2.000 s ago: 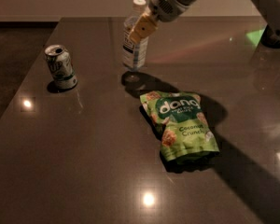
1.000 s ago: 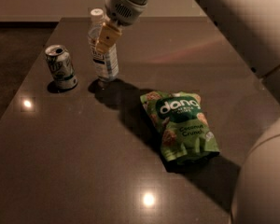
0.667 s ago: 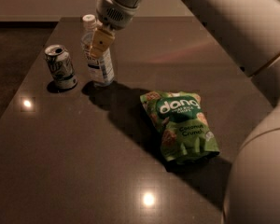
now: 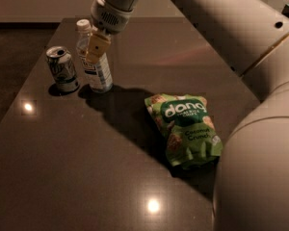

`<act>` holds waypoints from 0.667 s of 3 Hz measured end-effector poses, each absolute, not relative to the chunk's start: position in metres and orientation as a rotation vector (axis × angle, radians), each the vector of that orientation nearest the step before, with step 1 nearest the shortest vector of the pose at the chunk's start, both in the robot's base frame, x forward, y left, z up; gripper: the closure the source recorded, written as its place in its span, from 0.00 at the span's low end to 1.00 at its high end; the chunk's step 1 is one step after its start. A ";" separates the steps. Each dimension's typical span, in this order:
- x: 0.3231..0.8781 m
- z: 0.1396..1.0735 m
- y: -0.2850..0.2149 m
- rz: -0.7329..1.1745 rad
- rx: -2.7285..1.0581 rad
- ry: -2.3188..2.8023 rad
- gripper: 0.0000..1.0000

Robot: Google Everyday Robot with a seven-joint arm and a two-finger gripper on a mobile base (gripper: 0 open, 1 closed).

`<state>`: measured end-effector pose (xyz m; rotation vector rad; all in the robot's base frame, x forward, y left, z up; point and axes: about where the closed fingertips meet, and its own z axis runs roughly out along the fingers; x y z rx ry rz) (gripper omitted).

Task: Move blue plastic bottle near 7up can

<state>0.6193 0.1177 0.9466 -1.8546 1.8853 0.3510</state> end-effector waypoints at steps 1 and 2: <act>0.620 0.943 0.120 0.383 -1.838 1.882 0.15; 0.620 0.941 0.121 0.386 -1.840 1.881 0.00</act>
Offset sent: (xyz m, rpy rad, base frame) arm 0.0006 0.0018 -0.0034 0.0213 0.0108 -0.0014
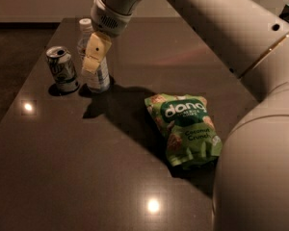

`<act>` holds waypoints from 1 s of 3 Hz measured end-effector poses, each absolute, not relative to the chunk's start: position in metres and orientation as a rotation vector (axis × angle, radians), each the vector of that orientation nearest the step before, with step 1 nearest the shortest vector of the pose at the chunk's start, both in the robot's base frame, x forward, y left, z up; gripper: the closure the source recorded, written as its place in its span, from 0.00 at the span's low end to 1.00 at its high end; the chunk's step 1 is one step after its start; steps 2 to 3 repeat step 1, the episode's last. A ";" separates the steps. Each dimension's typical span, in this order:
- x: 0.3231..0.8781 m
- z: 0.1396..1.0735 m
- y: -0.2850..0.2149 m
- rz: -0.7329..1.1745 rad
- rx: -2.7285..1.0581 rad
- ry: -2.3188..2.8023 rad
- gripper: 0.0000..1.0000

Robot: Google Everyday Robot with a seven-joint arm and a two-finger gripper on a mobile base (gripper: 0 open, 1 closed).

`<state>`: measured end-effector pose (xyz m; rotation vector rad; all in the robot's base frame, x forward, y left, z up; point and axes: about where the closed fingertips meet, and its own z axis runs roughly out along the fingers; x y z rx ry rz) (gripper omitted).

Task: Move blue plastic bottle near 7up can

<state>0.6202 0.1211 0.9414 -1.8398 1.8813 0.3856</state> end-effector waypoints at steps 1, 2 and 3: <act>0.620 0.941 0.121 0.386 -1.840 1.881 0.00; 0.620 0.941 0.121 0.386 -1.840 1.881 0.00; 0.620 0.941 0.121 0.386 -1.840 1.881 0.00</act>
Offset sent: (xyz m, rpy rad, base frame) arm 0.0000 0.0000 0.0000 0.0000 0.0000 0.0000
